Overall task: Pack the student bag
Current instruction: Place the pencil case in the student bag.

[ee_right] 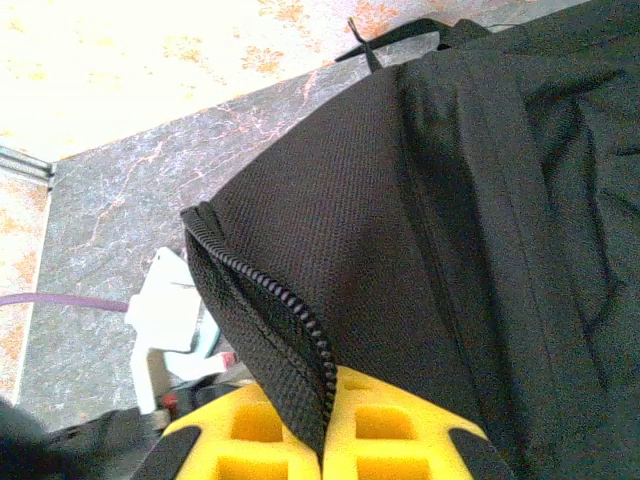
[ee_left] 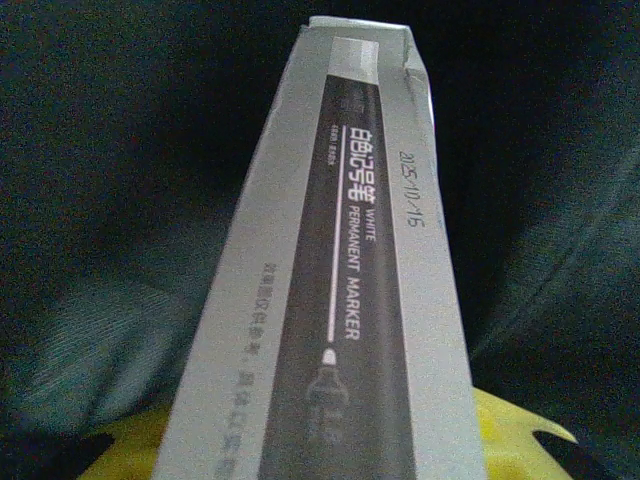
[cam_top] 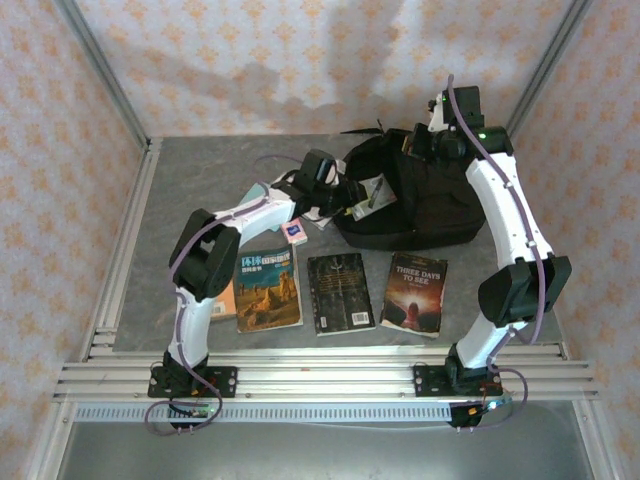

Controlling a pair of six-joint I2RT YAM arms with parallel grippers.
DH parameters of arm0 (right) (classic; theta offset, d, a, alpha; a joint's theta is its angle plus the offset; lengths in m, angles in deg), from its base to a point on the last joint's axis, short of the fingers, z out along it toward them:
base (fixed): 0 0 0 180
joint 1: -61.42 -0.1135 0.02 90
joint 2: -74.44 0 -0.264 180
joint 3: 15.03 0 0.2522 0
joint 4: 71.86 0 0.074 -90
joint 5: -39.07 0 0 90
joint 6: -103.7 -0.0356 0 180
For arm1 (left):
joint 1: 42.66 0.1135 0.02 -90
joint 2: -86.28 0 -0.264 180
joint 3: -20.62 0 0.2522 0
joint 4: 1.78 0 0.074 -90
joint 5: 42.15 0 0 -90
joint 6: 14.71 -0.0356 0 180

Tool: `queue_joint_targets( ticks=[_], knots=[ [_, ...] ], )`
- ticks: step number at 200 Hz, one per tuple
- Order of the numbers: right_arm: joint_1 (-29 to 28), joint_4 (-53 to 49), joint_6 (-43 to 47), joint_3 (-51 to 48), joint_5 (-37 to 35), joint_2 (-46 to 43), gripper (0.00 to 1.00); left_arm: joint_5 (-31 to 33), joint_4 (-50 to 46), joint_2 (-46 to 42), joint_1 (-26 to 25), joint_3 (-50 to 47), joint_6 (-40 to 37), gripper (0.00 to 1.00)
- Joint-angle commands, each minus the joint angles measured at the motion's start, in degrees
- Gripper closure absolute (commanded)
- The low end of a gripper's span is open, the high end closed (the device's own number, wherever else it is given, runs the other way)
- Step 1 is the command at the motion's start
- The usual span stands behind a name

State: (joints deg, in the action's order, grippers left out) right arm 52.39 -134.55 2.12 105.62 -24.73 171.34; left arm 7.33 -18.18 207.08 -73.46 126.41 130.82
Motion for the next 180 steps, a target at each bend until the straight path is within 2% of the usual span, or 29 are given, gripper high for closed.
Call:
queue_joint_targets(
  ticks=[1, 51, 94, 110, 129, 146, 158, 180],
  knots=[
    [0.1, 3.4, -1.1, 3.8, 3.3, -2.1, 1.00, -4.5, 8.2, 1.1, -1.0, 4.0, 3.4, 0.68],
    [0.1, 5.2, -3.2, 4.6, 7.5, -0.9, 1.00, -5.5, 7.2, 6.9, -3.0, 12.2, 3.7, 0.68],
    [0.1, 8.2, -4.8, 4.5, 8.3, 0.4, 1.00, -2.9, 10.0, 15.5, -4.4, 20.7, 10.5, 0.66],
    [0.1, 9.5, -5.7, 4.6, 8.9, 1.3, 1.00, -2.1, 8.7, 20.1, -5.4, 27.3, 12.4, 0.56],
    [0.1, 10.2, -6.1, 4.6, 8.7, 2.2, 1.00, -2.1, 7.5, 25.2, -6.3, 35.3, 15.4, 0.31],
    [0.1, 9.8, -5.4, 4.5, 7.4, 2.6, 1.00, -2.7, 7.4, 25.5, -6.3, 37.7, 16.1, 0.16],
    [0.1, 8.8, -4.3, 4.5, 5.5, 2.7, 1.00, -1.8, 3.4, 22.7, -5.9, 36.3, 12.3, 0.12],
    [0.1, 6.9, -2.4, 4.3, 1.5, 2.8, 1.00, 0.8, -3.2, 15.6, -4.5, 29.9, 4.4, 0.11]
  ],
)
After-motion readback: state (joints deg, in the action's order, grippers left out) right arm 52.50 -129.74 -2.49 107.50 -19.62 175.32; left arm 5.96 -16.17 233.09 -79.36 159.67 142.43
